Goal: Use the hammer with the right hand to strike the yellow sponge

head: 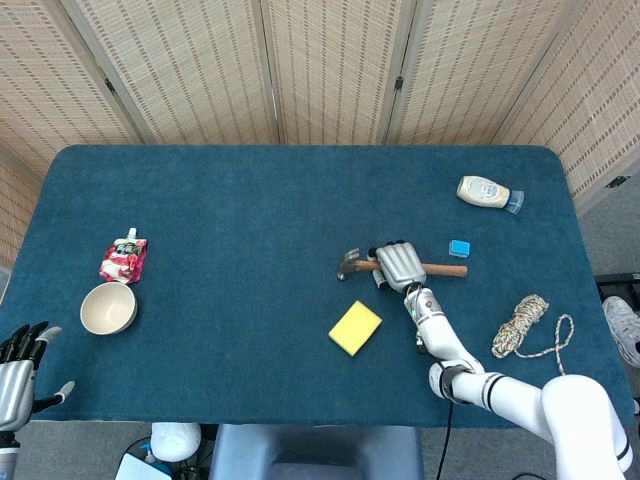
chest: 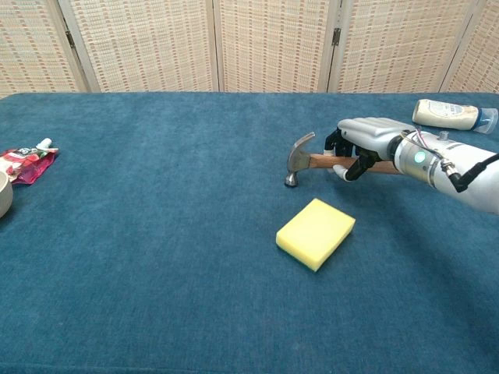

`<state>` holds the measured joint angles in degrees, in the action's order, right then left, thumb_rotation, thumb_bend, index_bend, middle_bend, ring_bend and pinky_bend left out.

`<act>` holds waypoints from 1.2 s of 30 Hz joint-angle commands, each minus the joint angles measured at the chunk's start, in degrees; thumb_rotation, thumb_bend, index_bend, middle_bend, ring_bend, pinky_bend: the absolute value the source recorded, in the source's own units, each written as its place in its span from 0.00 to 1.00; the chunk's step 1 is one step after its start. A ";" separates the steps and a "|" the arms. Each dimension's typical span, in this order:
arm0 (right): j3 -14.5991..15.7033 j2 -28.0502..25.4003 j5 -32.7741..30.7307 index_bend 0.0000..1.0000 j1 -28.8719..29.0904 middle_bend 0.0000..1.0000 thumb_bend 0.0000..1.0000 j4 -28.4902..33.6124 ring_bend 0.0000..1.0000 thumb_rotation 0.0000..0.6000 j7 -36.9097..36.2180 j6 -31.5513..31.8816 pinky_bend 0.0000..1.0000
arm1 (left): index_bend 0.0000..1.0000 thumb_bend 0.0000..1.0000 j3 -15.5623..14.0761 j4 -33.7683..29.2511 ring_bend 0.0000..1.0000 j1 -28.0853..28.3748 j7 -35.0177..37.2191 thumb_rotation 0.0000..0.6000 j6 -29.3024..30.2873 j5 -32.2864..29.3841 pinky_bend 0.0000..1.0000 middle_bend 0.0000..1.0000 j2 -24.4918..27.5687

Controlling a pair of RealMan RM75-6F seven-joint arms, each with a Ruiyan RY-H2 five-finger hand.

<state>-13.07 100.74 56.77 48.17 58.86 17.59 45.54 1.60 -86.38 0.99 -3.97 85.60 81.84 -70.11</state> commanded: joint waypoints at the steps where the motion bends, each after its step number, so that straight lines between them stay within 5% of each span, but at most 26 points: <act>1: 0.09 -0.73 1.98 0.68 -1.01 0.63 0.91 0.52 0.48 1.00 -2.84 1.00 0.33 | 0.21 0.21 -0.03 -0.02 0.10 -0.07 0.01 1.00 -0.02 -0.04 0.17 0.14 0.04; 5: 0.25 -2.17 4.98 0.71 -2.31 0.69 1.00 1.28 0.59 1.00 -7.15 2.45 0.49 | 0.21 0.21 -0.09 -0.19 0.10 -0.22 0.07 1.00 -0.06 -0.16 0.17 0.14 0.17; 13: 1.88 -6.41 11.55 0.75 -4.94 0.76 1.00 4.41 0.71 1.00 -14.99 4.84 0.79 | 0.21 0.21 -0.26 -1.25 0.10 -0.04 -0.55 1.00 -0.34 0.32 0.17 0.14 0.57; 36: 7.50 -18.12 24.23 0.79 -8.38 0.80 1.00 21.19 0.80 1.00 -28.38 5.60 0.85 | 0.21 0.21 -0.37 -5.51 0.10 0.19 -4.35 1.00 -0.11 0.84 0.17 0.14 1.83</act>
<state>-6.12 83.17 80.23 40.05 79.45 -10.43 50.71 1.22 -91.84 1.19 -8.26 85.46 82.69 -68.32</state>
